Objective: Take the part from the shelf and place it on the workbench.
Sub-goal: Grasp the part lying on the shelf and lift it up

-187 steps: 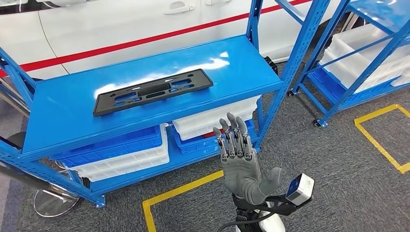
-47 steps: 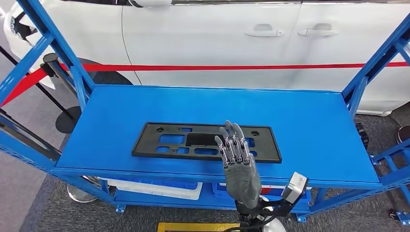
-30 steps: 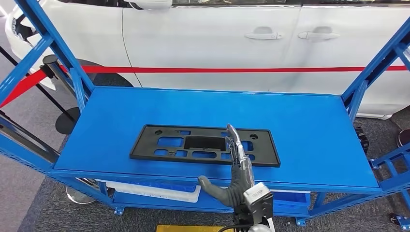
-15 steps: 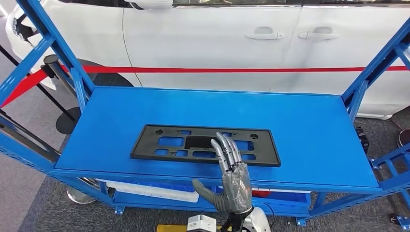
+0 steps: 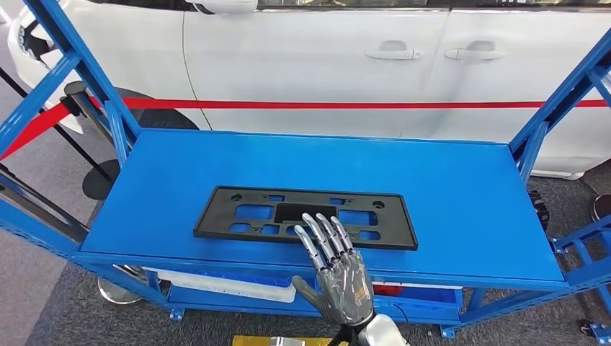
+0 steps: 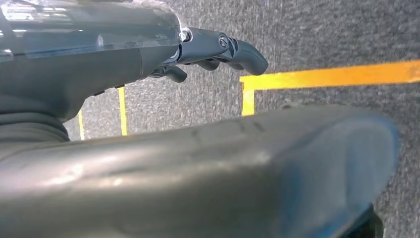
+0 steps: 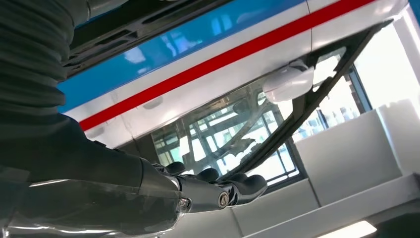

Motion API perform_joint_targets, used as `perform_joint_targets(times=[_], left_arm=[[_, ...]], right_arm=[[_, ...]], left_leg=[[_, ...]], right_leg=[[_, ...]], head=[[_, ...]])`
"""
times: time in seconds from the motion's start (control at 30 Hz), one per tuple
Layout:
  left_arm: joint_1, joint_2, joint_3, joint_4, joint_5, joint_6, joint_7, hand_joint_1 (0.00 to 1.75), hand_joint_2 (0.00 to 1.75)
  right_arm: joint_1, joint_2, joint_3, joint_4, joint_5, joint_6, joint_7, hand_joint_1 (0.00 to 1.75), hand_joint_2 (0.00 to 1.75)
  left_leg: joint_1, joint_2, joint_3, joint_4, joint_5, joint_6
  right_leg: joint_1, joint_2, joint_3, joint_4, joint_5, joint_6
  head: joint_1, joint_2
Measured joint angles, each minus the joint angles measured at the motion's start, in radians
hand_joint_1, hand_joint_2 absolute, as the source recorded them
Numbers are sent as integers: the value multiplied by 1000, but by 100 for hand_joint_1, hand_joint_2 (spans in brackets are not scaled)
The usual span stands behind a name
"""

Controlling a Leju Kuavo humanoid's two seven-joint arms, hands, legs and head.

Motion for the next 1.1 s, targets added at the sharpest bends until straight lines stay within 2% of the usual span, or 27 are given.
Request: perform_joint_targets(times=[0.07,0.1,0.13,0.2,0.23,0.27,0.3,0.33,0.37,0.4,0.43,0.47,0.57,0.63,0.67,0.73,0.77,0.8,0.83,0.9,0.93,0.97,1.0,1.1], left_arm=[[1,-1,0,0,0,-2,-2,0,0],[1,-2,0,0,0,-3,-2,0,0],[1,-3,0,0,0,-5,-2,0,0],[1,-4,1,0,1,-9,-2,0,0],[1,-5,1,0,1,-10,-2,0,0],[1,-5,1,0,1,-10,-1,0,0],[2,-6,1,0,1,-10,-1,0,0],[2,-6,1,0,1,-11,0,0,0],[2,-7,1,0,1,-11,0,0,0],[1,-7,1,0,1,-11,1,0,0],[1,-8,1,0,0,-11,1,0,0],[1,-9,1,0,0,-11,1,0,0],[1,-9,1,0,1,-11,1,0,0],[1,-10,2,0,3,-11,1,0,0],[1,-10,2,0,6,-11,1,0,0],[0,-10,5,0,12,-10,0,0,0],[1,-10,7,0,14,-9,0,0,0],[2,-10,8,0,15,-9,0,0,0],[3,-10,9,0,16,-9,0,0,0],[3,-10,10,0,16,-10,0,0,0],[3,-10,10,0,15,-10,0,0,0],[2,-10,10,0,15,-11,0,0,0],[2,-10,10,0,15,-11,0,0,0],[2,-10,10,0,15,-11,1,0,0]], right_arm=[[-27,-29,15,21,6,0,29,0,175],[-44,-43,22,31,6,0,42,0,175],[-61,-57,30,43,5,1,52,0,175],[-99,-82,48,74,8,16,72,0,175],[-119,-92,59,94,11,29,83,0,175],[-138,-100,68,113,14,43,91,0,175],[-153,-107,76,129,16,53,96,0,175],[-167,-112,83,142,17,59,99,0,175],[-178,-116,88,151,17,61,100,0,175],[-188,-119,92,159,17,62,100,0,175],[-198,-121,96,166,18,63,100,0,175],[-206,-122,100,172,18,64,100,0,175],[-219,-127,110,187,16,70,101,0,175],[-238,-129,120,204,1,89,100,0,175],[-254,-129,126,218,-13,101,96,0,175],[-292,-129,143,270,-52,122,75,0,175],[-313,-126,151,305,-73,131,63,0,175],[-332,-121,159,343,-90,140,52,0,175],[-350,-113,166,377,-102,148,45,0,175],[-385,-94,177,432,-117,165,40,0,175],[-401,-86,181,454,-123,173,39,0,175],[-412,-80,184,470,-129,179,39,0,175],[-419,-76,186,479,-132,182,39,0,175],[-421,-75,187,484,-133,184,38,0,175]], left_leg=[[2,0,1,-5,5,12],[4,1,2,-9,9,20],[6,1,2,-14,13,26],[7,2,0,-16,15,32],[6,2,-1,-15,16,33],[5,2,-1,-14,16,33],[5,1,-1,-14,15,33],[5,0,0,-13,15,32],[5,-2,2,-11,13,30],[3,-3,3,-10,12,28],[2,-4,3,-8,10,24],[0,-5,1,-6,9,20],[0,-5,-3,-6,8,4],[1,-3,-17,28,-18,-8],[3,-2,-39,75,-45,-13],[6,-1,-105,214,-107,-21],[7,-1,-132,268,-121,-24],[7,-1,-144,287,-115,-25],[8,-1,-136,264,-91,-24],[7,0,-77,131,-16,-18],[5,0,-46,67,8,-13],[3,0,-24,22,21,-9],[1,0,-13,1,23,-6],[0,0,-10,-3,21,-6]], right_leg=[[-1,1,0,1,-1,11],[-2,1,-6,15,-12,16],[-2,1,-20,47,-34,20],[-4,2,-79,171,-100,25],[-5,2,-110,235,-124,27],[-5,2,-130,275,-132,28],[-6,1,-131,276,-119,28],[-6,1,-113,237,-89,26],[-5,2,-78,167,-48,22],[-4,2,-43,95,-20,18],[-2,2,-17,39,0,14],[0,3,-4,6,7,11],[1,5,-5,-6,7,1],[-4,4,-3,-12,10,-10],[-6,4,-2,-14,11,-14],[-5,2,-2,-13,11,-17],[-4,1,-2,-13,11,-18],[-4,1,-2,-12,11,-18],[-4,1,-1,-12,10,-18],[-3,3,3,-11,8,-16],[-1,3,4,-10,7,-13],[1,4,4,-9,5,-11],[3,4,4,-8,4,-9],[5,4,3,-7,4,-8]], head=[[0,0],[1,0],[2,0],[4,0],[4,0],[4,0],[4,0],[4,0],[4,0],[4,0],[4,0],[3,0],[3,0],[2,0],[1,0],[1,0],[1,0],[1,0],[1,0],[1,0],[1,0],[1,0],[1,0],[1,0]])
